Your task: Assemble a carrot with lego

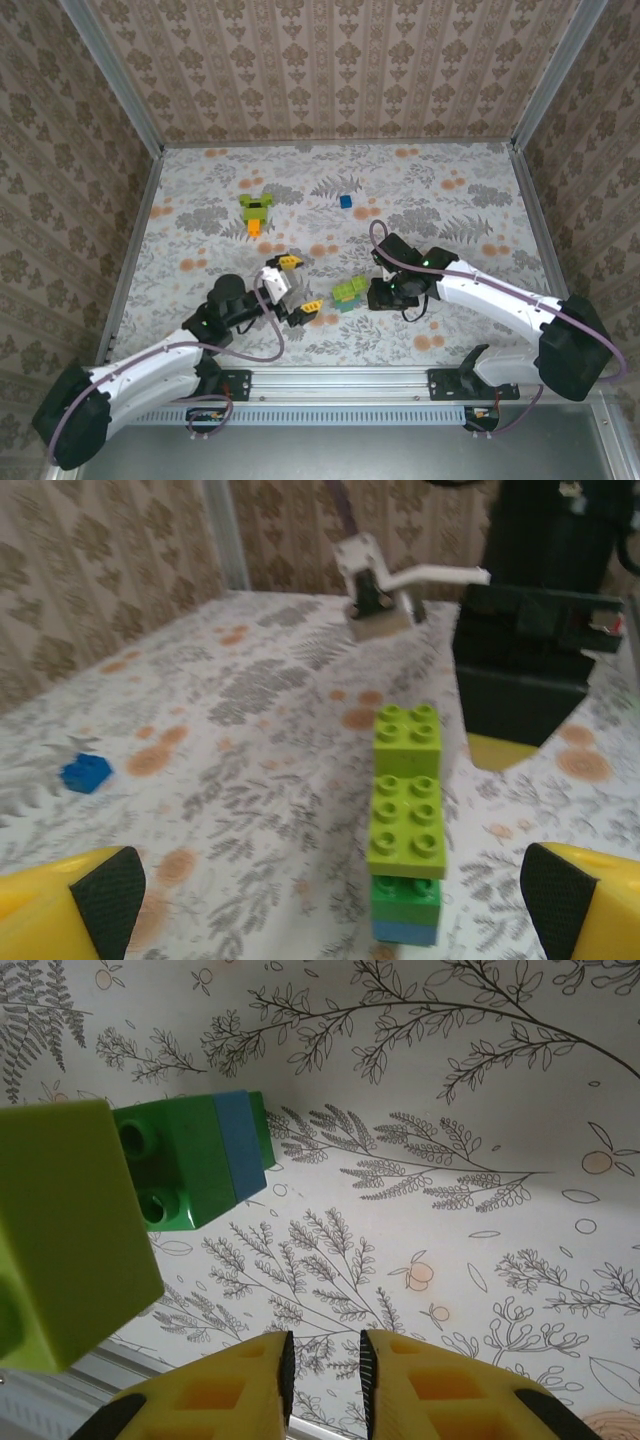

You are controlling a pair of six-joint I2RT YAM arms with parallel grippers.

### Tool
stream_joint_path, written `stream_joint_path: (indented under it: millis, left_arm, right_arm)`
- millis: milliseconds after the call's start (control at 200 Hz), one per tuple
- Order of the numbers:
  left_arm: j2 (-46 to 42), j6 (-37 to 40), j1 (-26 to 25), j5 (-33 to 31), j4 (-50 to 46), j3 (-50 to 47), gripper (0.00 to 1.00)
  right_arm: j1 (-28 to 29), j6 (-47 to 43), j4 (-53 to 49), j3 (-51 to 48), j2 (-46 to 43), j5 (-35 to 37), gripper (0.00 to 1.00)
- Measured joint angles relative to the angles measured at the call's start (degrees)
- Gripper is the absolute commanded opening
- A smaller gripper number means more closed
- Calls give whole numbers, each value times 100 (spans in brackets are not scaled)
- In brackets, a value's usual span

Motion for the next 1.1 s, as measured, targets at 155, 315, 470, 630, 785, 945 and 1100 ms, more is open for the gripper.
stream_joint_path:
  millis: [155, 315, 470, 630, 785, 945, 1100]
  left_arm:
    - [-129, -273, 387, -181, 72, -131, 100]
    - [-85, -398, 455, -201, 140, -146, 100]
    - [33, -422, 455, -192, 160, -146, 100]
    - [232, -437, 459, -149, 234, -146, 100]
    - [376, -437, 459, -111, 249, -146, 100]
    - [411, -435, 459, -105, 286, -146, 100]
    - [426, -435, 459, -68, 326, -146, 100]
  right_arm:
    - [-2, -2, 33, 44, 168, 72, 28]
    - [-55, -2, 37, 151, 393, 177, 32]
    - [-175, -4, 39, 254, 487, 269, 35]
    - [-306, -24, 42, 393, 645, 345, 37]
    - [-417, -74, 33, 501, 841, 393, 37]
    - [-546, -175, 37, 761, 1080, 487, 37]
    - [-610, -245, 35, 960, 1311, 496, 37]
